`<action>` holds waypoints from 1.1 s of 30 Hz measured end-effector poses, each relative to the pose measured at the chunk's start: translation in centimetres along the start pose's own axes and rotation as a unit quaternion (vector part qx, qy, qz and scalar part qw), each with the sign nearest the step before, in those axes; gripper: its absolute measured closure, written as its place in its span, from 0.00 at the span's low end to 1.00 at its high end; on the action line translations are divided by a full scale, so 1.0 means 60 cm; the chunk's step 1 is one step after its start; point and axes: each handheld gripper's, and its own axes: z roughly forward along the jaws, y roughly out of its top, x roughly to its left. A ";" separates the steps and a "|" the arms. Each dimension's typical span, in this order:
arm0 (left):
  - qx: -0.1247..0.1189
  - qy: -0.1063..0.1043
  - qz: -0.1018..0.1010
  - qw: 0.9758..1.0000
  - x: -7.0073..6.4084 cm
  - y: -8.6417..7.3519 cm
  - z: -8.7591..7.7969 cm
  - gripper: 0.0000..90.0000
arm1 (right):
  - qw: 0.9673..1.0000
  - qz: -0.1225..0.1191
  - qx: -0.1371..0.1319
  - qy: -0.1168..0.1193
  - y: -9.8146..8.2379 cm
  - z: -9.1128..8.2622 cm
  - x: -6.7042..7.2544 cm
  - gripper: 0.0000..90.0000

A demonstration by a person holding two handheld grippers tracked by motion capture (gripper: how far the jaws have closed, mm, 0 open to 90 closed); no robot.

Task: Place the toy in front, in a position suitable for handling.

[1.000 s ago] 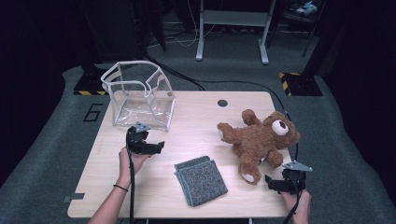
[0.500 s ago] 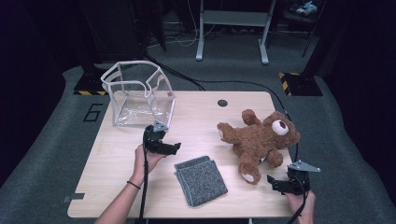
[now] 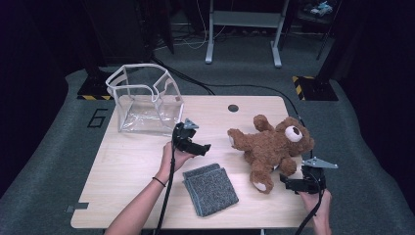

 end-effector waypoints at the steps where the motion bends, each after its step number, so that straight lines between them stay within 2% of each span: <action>1: 0.002 -0.003 0.002 1.000 -0.005 0.005 0.005 0.03 | 1.000 0.002 0.001 -0.001 0.001 0.001 -0.001 0.01; 7: 0.002 -0.030 0.022 0.999 -0.037 0.037 0.035 0.00 | 1.000 0.008 0.002 -0.004 0.008 0.007 -0.003 0.01; 9: 0.001 -0.035 0.033 0.999 -0.044 0.045 0.043 0.00 | 1.000 0.009 0.002 -0.002 0.010 0.007 -0.004 0.01; 11: 0.003 -0.045 0.035 0.998 -0.050 0.052 0.053 0.00 | 1.000 0.008 0.001 -0.005 0.013 0.008 -0.004 0.02; 16: 0.003 -0.062 0.043 0.997 -0.068 0.064 0.074 0.00 | 1.000 0.009 0.005 0.004 0.016 0.013 -0.004 0.03; 18: 0.005 -0.071 0.052 0.996 -0.077 0.074 0.080 0.00 | 1.000 0.010 0.006 0.008 0.018 0.017 -0.004 0.03; 22: 0.002 -0.082 0.068 0.994 -0.088 0.088 0.084 0.02 | 1.000 0.011 0.006 0.005 0.024 0.020 -0.002 0.07; 25: 0.000 -0.073 0.078 0.994 -0.096 0.092 0.089 0.05 | 1.000 0.010 0.010 0.009 0.027 0.021 -0.004 0.10; 29: 0.008 -0.069 0.079 0.994 -0.095 0.091 0.104 0.07 | 1.000 0.010 0.013 0.013 0.030 0.023 -0.006 0.15; 33: 0.013 -0.081 0.067 0.994 -0.089 0.087 0.115 0.12 | 1.000 0.012 0.015 0.013 0.033 0.030 -0.004 0.18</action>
